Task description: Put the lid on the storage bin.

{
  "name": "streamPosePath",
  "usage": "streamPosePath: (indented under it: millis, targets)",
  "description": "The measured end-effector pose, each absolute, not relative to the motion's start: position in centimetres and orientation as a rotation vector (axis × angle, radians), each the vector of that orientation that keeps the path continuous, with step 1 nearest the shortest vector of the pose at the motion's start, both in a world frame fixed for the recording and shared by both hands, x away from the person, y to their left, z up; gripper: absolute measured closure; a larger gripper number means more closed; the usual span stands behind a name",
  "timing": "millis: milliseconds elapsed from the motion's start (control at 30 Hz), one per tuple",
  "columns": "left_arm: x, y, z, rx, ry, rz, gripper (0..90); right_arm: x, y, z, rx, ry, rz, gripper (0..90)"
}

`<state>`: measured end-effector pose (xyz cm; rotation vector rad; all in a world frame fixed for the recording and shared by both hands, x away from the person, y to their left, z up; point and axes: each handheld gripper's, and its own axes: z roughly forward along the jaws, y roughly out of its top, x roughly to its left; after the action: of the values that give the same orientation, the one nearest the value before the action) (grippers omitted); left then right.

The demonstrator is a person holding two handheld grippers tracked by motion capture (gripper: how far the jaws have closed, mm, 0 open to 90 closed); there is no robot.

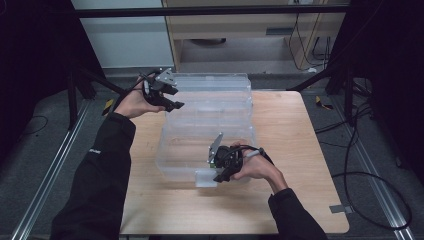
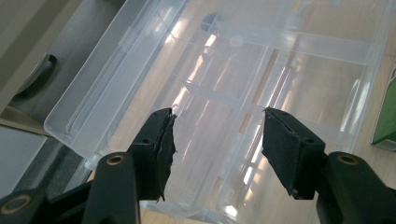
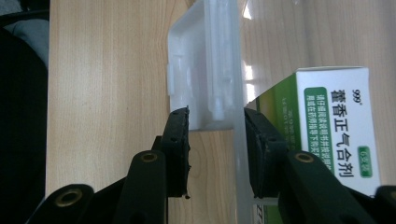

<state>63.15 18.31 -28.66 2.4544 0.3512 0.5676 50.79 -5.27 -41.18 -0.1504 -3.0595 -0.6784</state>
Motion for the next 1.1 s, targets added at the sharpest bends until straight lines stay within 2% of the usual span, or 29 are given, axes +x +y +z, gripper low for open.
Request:
streamPosePath:
  millis: [333,833,1100]
  targets:
    - [64.1,16.7,-29.7,2.549,0.237,0.558,45.2,50.8,-5.3,-41.2,-0.148,-3.057,-0.676,64.1]
    - [64.8,15.9,-30.8,2.604,0.199,0.543,52.7,50.8,-5.3,-41.2,-0.151,-3.059,-0.676,64.1]
    - [65.2,15.7,-31.2,2.613,0.192,0.536,60.4,50.8,-5.3,-41.2,-0.150,-3.059,-0.676,64.1]
